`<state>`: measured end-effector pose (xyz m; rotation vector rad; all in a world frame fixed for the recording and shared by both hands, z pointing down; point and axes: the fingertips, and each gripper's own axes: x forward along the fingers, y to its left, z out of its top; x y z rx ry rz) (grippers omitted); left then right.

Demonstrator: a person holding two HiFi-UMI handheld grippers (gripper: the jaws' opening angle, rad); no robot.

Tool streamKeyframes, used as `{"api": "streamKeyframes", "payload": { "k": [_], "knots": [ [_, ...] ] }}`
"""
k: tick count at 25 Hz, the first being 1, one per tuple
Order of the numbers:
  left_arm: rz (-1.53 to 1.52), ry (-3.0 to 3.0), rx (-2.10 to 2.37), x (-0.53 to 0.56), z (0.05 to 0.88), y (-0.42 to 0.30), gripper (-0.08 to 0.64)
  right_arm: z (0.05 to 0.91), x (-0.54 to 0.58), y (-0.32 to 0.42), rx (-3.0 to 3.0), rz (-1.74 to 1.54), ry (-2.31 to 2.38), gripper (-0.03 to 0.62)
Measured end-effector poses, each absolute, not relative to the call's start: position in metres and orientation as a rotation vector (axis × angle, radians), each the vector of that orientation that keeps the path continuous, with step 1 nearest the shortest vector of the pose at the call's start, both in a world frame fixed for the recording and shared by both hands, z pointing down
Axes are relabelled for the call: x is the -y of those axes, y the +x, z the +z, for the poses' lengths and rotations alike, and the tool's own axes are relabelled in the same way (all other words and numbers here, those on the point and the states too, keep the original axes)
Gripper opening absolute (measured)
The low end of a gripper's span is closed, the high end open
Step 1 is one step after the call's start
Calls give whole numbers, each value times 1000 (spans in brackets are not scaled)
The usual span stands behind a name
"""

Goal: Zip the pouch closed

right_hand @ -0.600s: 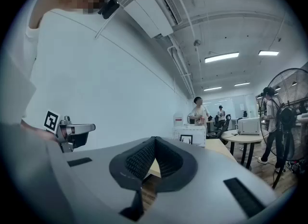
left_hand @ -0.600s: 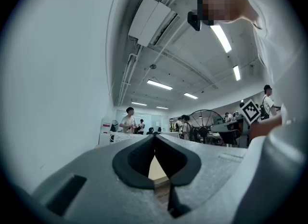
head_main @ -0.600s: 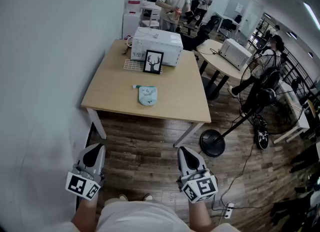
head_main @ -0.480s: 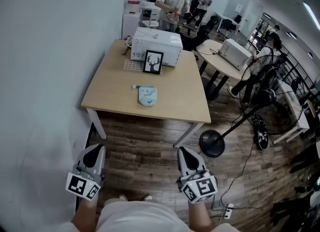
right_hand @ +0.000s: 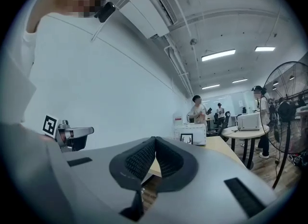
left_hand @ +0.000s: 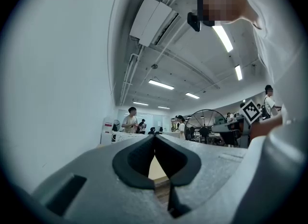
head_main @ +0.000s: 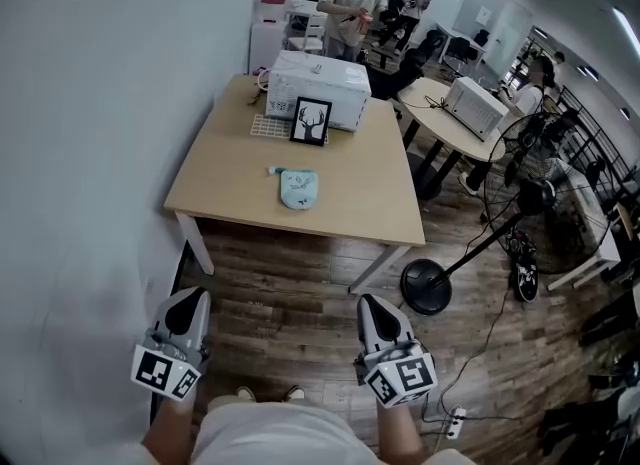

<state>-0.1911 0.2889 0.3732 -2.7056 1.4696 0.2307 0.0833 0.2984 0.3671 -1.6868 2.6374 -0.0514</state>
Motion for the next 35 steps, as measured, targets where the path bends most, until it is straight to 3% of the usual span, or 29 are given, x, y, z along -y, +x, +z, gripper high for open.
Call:
{"api": "streamKeyframes", "payload": {
  "k": [2,4,8,15,18,22,35],
  "knots": [
    [239,-2693,-1477,-289,371,-193,15,367,-296,87,-2643,-66,-1676,17],
    [252,-2683,-1489,-289,371,-196,15,366,-294,93,-2633,-76,-1669,142],
    [291,-2664,-1524,-286,369,-201,39,362,-289,114,-2572,-81,-1710,243],
    [353,-2581,-1611,-283,361,-204,349,363,-285,143,-2552,-107,-1740,363],
    [331,-2544,-1670,-280,363,-204,415,366,-281,153,-2559,-108,-1727,386],
    [289,-2529,-1719,-280,369,-199,441,374,-277,160,-2591,-131,-1691,397],
    [218,-2575,-1743,-246,392,-163,450,400,-243,171,-2685,-211,-1598,394]
  ]
}}
